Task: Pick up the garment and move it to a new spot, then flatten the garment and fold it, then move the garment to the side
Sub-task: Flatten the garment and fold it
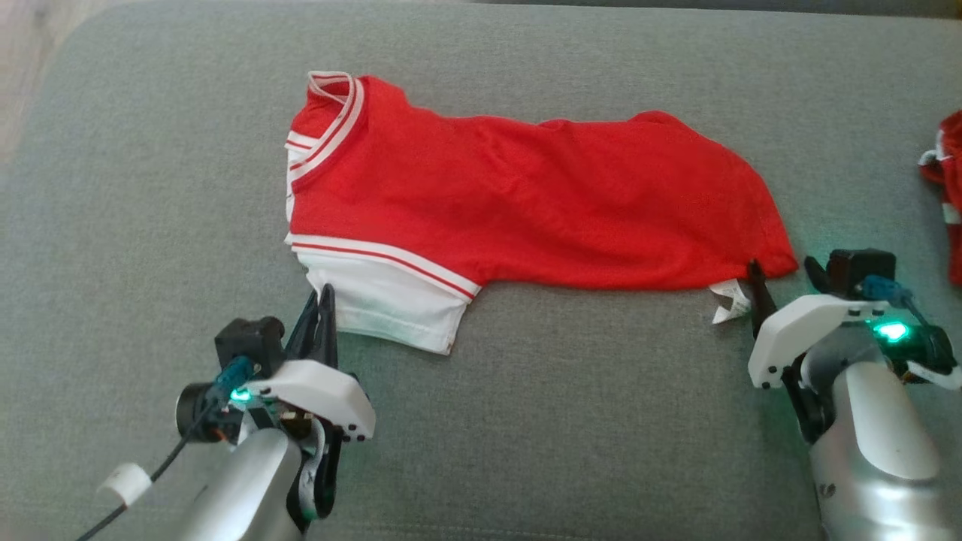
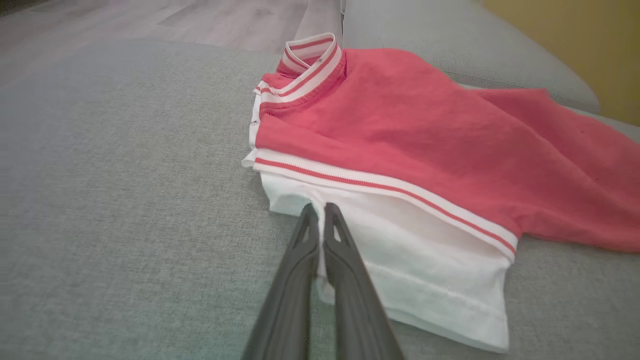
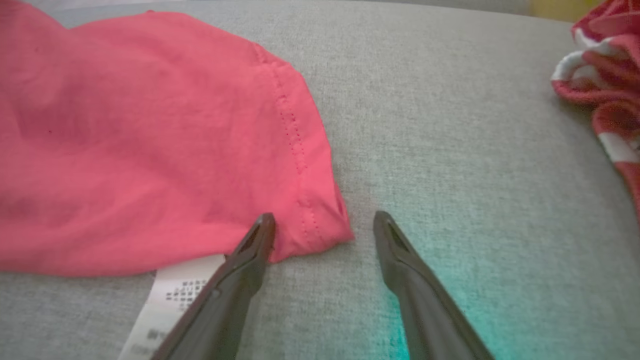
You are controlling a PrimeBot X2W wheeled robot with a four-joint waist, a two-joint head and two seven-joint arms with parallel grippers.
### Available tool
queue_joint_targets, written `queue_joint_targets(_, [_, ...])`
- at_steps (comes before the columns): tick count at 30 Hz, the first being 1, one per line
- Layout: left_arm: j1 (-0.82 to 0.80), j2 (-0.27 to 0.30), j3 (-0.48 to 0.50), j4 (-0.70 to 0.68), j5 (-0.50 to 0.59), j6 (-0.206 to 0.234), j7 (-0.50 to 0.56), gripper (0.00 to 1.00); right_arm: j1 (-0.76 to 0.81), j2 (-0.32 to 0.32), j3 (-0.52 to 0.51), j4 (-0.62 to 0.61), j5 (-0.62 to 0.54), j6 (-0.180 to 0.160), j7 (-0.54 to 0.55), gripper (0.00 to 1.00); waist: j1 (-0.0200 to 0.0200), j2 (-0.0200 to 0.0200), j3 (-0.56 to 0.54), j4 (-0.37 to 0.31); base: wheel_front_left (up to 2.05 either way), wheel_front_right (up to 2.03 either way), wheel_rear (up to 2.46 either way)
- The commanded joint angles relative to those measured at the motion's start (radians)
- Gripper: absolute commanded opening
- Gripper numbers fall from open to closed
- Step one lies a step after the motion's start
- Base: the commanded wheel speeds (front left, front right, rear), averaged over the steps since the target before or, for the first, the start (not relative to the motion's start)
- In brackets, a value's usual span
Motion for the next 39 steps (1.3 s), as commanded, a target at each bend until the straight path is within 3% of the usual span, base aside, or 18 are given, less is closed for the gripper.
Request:
queue_joint_targets(1, [-0.004, 0.021, 0.027, -0.037, 0.015, 0.009, -0.014, 0.00, -0.030, -0.004, 0.020, -0.018, -0.009, 0.007, 0.006, 1.00, -0.0001, 0.0000, 0.002, 0.006, 0.00, 0.00, 0.00])
queue_joint_targets(4, [0.013, 0.031, 0.031, -0.076, 0.016, 0.018, -0.023, 0.00, -0.042, -0.004, 0.028, 0.034, -0.003, 0.007, 0.022, 1.00, -0.0001, 0.0000, 0.000, 0.011, 0.00, 0.00, 0.00])
queue_joint_targets(5, [0.018, 0.035, 0.032, -0.086, 0.016, 0.021, -0.025, 0.00, -0.046, -0.004, 0.037, 0.049, 0.006, 0.007, 0.023, 0.83, -0.0001, 0.0000, -0.002, 0.012, 0.00, 0.00, 0.00])
queue_joint_targets(6, [0.023, 0.039, 0.034, -0.097, 0.017, 0.024, -0.027, 0.00, -0.051, -0.004, 0.047, 0.062, 0.021, 0.007, 0.022, 0.44, -0.0001, 0.0000, -0.005, 0.012, 0.00, 0.00, 0.00])
queue_joint_targets(8, [0.032, 0.047, 0.037, -0.118, 0.017, 0.030, -0.030, 0.00, -0.060, -0.004, 0.066, 0.081, 0.043, 0.007, 0.020, 0.02, -0.0001, 0.0000, -0.014, 0.008, 0.00, 0.00, 0.00])
queue_joint_targets(16, [0.026, 0.071, 0.078, -0.234, -0.018, 0.015, -0.051, 0.00, -0.084, -0.004, 0.154, 0.066, 0.197, 0.007, -0.059, 0.00, -0.0001, 0.0000, -0.112, -0.022, 0.00, 0.00, 0.00])
queue_joint_targets(22, [-0.019, 0.125, 0.115, -0.367, -0.034, -0.004, -0.028, 0.00, -0.065, -0.004, 0.211, -0.057, 0.321, 0.007, -0.085, 0.00, -0.0001, 0.0000, -0.212, -0.047, 0.00, 0.00, 0.00])
queue_joint_targets(27, [-0.079, 0.193, 0.153, -0.537, -0.025, 0.004, 0.025, 0.00, -0.017, -0.017, 0.214, -0.282, 0.374, 0.007, -0.059, 0.00, -0.0001, 0.0000, -0.263, -0.068, 0.00, 0.00, 0.00])
queue_joint_targets(34, [-0.204, 0.302, 0.214, -0.765, 0.007, 0.017, 0.125, 0.00, 0.091, -0.034, 0.177, -0.722, 0.435, 0.007, 0.061, 0.00, -0.0001, 0.0000, -0.302, -0.103, 0.00, 0.00, 0.00])
queue_joint_targets(38, [-0.291, 0.344, 0.233, -0.839, 0.012, 0.014, 0.191, 0.00, 0.138, -0.033, 0.132, -0.958, 0.431, 0.007, 0.146, 0.00, -0.0001, 0.0000, -0.304, -0.123, 0.00, 0.00, 0.00])
queue_joint_targets(39, [-0.291, 0.344, 0.233, -0.839, 0.012, 0.014, 0.191, 0.00, 0.138, -0.033, 0.132, -0.958, 0.431, 0.007, 0.146, 0.00, -0.0001, 0.0000, -0.304, -0.123, 0.00, 0.00, 0.00])
